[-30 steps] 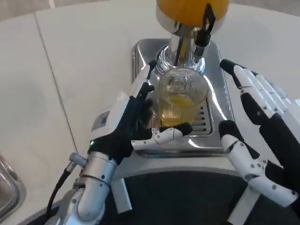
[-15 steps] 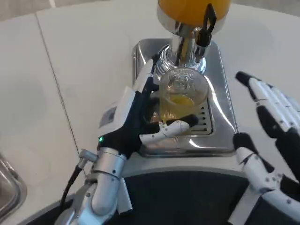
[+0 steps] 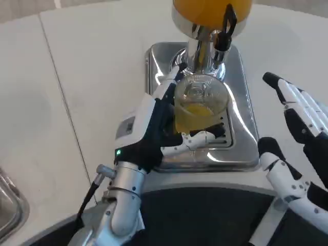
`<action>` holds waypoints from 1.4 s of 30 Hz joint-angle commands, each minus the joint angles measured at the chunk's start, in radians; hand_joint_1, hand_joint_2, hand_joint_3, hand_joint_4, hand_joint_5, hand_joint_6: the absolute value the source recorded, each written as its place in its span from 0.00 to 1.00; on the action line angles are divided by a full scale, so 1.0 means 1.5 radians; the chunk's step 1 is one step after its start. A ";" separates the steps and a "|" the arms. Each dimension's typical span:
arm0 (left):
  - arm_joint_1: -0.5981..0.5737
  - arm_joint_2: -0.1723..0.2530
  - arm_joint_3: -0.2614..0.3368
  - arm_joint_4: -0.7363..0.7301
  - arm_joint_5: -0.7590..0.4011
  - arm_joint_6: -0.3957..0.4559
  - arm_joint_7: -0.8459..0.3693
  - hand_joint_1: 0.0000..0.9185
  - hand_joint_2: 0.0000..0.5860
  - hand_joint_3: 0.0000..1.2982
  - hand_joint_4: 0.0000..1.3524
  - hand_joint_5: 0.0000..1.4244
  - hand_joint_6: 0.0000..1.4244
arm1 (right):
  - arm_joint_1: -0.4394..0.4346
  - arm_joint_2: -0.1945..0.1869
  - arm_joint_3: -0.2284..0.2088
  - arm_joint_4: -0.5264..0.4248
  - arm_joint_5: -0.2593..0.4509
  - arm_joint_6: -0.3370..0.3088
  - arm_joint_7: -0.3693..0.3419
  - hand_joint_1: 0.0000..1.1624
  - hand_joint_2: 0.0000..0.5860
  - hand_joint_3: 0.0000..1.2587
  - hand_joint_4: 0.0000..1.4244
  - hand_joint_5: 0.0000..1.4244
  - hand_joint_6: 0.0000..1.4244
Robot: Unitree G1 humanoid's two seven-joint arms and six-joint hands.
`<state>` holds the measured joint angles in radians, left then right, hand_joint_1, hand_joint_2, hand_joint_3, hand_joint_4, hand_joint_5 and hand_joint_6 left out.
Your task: Grasp the cup under the faucet to collect the drink, then remove the cup.
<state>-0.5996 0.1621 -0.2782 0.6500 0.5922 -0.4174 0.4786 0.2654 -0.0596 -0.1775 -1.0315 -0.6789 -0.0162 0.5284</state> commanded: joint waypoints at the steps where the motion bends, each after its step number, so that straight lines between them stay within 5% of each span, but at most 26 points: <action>1: 0.000 -0.021 -0.022 0.004 0.028 0.032 0.030 0.47 0.09 0.13 0.17 0.39 0.44 | -0.008 0.013 0.009 -0.010 -0.012 0.011 0.013 0.07 0.95 0.00 0.00 0.00 0.00; 7: 0.002 -0.046 -0.041 0.004 0.050 0.064 0.069 0.49 0.11 0.20 0.24 0.49 0.60 | 0.004 0.026 0.012 -0.010 -0.024 0.009 0.012 0.07 0.95 0.00 0.00 0.00 0.00; 10: 0.001 -0.064 -0.053 0.009 0.064 0.087 0.108 0.51 0.11 0.32 0.38 0.62 0.76 | 0.015 0.030 0.005 -0.010 -0.026 0.008 0.008 0.07 0.95 0.00 0.00 0.00 0.00; 13: 0.004 -0.082 -0.054 0.011 0.068 0.093 0.148 0.55 0.12 0.54 0.65 0.82 0.98 | 0.019 0.030 -0.005 -0.010 -0.027 0.007 0.007 0.07 0.95 0.00 0.00 0.00 0.00; 17: 0.007 -0.098 -0.049 0.013 0.053 0.092 0.170 0.59 0.13 0.76 0.84 0.97 1.00 | 0.011 0.028 -0.020 -0.010 -0.025 0.023 0.013 0.08 0.94 0.00 0.00 0.00 0.00; 28: 0.020 -0.103 -0.007 -0.057 0.006 0.105 0.146 0.69 0.00 0.84 0.84 0.99 1.00 | -0.004 0.027 0.003 -0.010 -0.050 0.049 0.022 0.07 0.95 0.00 0.00 0.00 0.00; 42: 0.087 -0.022 0.042 -0.187 -0.001 0.106 0.105 0.76 0.00 0.85 0.80 0.97 1.00 | 0.001 0.022 0.026 -0.010 -0.053 0.052 0.021 0.06 0.95 0.00 0.00 0.00 0.00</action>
<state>-0.4946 0.1226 -0.2261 0.4440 0.5961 -0.2449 0.6455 0.2647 -0.0145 -0.1413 -1.0314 -0.7575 0.0501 0.5586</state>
